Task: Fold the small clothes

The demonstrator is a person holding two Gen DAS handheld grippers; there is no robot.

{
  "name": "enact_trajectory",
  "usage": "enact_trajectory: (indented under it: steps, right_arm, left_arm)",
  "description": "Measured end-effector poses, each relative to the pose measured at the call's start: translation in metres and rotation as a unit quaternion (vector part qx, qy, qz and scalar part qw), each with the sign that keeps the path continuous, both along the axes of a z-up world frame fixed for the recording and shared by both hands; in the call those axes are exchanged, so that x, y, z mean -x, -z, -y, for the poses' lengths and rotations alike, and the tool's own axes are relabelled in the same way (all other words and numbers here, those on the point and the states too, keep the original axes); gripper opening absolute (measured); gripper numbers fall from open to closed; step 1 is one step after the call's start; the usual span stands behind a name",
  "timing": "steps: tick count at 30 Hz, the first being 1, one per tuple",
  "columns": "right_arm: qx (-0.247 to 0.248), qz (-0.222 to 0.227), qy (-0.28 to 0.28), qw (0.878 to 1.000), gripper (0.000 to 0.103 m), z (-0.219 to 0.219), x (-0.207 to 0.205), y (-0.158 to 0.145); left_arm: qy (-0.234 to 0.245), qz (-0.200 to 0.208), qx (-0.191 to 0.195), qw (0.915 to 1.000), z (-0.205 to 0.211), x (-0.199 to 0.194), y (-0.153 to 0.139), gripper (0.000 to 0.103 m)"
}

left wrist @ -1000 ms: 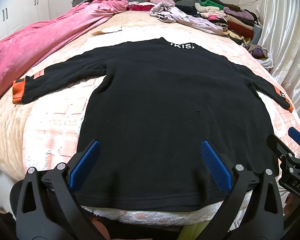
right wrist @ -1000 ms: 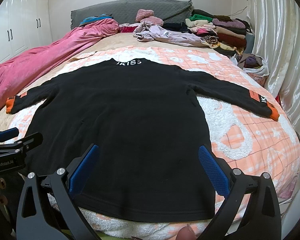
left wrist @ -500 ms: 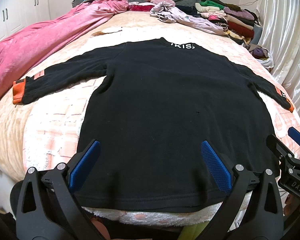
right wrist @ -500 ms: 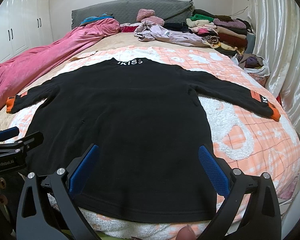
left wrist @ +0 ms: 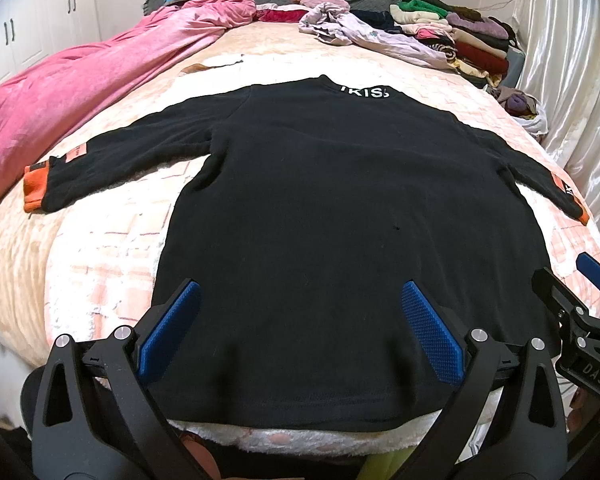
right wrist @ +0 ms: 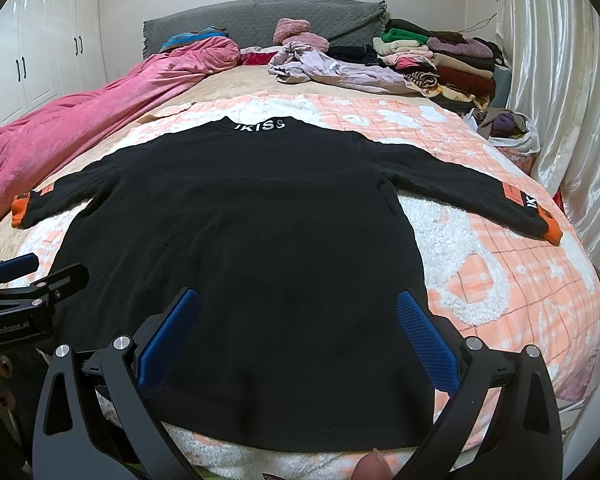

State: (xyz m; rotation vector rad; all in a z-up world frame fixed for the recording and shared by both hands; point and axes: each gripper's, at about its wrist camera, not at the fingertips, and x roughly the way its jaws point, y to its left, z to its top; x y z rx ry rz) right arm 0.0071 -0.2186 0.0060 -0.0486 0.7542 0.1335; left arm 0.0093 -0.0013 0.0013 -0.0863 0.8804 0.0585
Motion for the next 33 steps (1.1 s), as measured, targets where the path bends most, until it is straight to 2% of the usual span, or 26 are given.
enact_trajectory:
  steps: [10,26,33]
  right_arm:
    - [0.007,0.004,0.006,1.000,0.099,-0.003,-0.007,-0.001]
    - [0.016,-0.002,0.037,0.999,0.099,0.032,-0.083,0.000]
    - [0.011,-0.007,0.069,0.998,0.099,0.061,-0.118,0.001]
  left_arm:
    - [0.005,-0.002,-0.008,1.0000,0.004,-0.024,-0.002,0.094]
    - [0.020,-0.014,-0.006,0.9997,0.014,-0.104,-0.001,0.094]
    - [0.025,-0.021,-0.001,0.9995,0.015,-0.137,0.003,0.094]
